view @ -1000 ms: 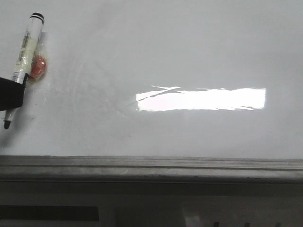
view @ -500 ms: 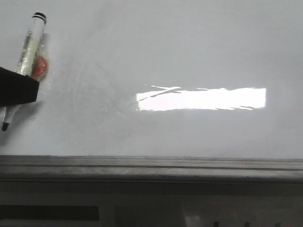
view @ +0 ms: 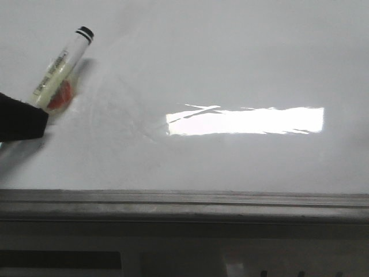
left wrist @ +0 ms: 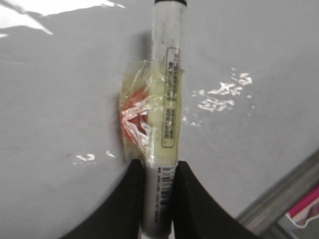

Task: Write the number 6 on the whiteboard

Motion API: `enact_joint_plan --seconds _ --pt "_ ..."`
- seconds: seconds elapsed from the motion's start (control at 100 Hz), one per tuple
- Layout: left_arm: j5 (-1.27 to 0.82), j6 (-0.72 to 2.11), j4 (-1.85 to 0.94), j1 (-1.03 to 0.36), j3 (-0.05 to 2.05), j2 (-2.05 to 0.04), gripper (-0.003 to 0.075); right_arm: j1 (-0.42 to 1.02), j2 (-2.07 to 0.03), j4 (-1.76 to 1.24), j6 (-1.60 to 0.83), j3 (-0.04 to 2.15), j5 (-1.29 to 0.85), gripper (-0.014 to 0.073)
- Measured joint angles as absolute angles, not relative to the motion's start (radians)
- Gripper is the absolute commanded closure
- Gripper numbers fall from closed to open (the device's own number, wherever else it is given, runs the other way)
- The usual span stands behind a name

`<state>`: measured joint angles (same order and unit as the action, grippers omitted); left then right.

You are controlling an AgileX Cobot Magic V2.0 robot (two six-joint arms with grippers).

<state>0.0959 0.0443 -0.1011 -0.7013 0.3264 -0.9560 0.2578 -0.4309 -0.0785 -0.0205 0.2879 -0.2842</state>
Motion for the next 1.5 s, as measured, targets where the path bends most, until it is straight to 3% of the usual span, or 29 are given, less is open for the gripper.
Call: enact_joint_plan --seconds 0.18,0.42,0.62,0.87,1.01,1.08,1.19,1.25,1.32,1.44,1.5 --pt "0.124 0.044 0.024 -0.806 0.34 -0.951 0.0741 0.435 -0.549 -0.078 -0.021 0.407 -0.295 0.0515" --pt "0.229 0.044 0.115 -0.894 0.344 -0.951 0.0741 0.746 -0.722 -0.078 -0.021 0.543 -0.282 0.0242" --pt "0.236 0.044 0.21 -0.933 0.344 -0.951 0.0741 0.926 -0.838 -0.085 -0.021 0.594 -0.194 0.0231" --pt "0.237 0.044 0.272 -0.987 0.344 -0.951 0.0741 0.992 -0.959 -0.161 -0.024 0.612 -0.089 0.0231" --pt "0.237 0.044 0.274 -0.997 0.344 -0.951 0.0741 1.003 -0.985 -0.202 -0.024 0.612 -0.054 0.0284" --pt "0.237 0.044 0.274 -0.997 0.344 -0.951 0.0741 1.003 -0.994 -0.214 -0.024 0.612 -0.048 0.0392" --pt "0.237 0.044 0.276 -0.997 0.344 -0.951 0.074 1.005 -1.002 -0.235 -0.024 0.612 -0.044 0.0635" --pt "0.235 0.046 0.278 -0.997 0.344 -0.953 0.0728 1.005 -1.003 -0.241 -0.024 0.614 -0.041 0.0659" --pt "0.233 0.048 0.28 -0.997 0.344 -0.953 0.0647 1.005 -1.004 -0.248 -0.024 0.614 -0.041 0.0657" --pt "0.238 0.048 0.28 -0.997 0.344 -0.953 0.0377 1.005 -1.006 -0.248 -0.024 0.614 -0.041 0.0657" --pt "0.246 0.048 0.269 -0.997 0.344 -0.953 0.0301 1.005 -1.009 -0.248 -0.024 0.614 -0.041 0.0657"
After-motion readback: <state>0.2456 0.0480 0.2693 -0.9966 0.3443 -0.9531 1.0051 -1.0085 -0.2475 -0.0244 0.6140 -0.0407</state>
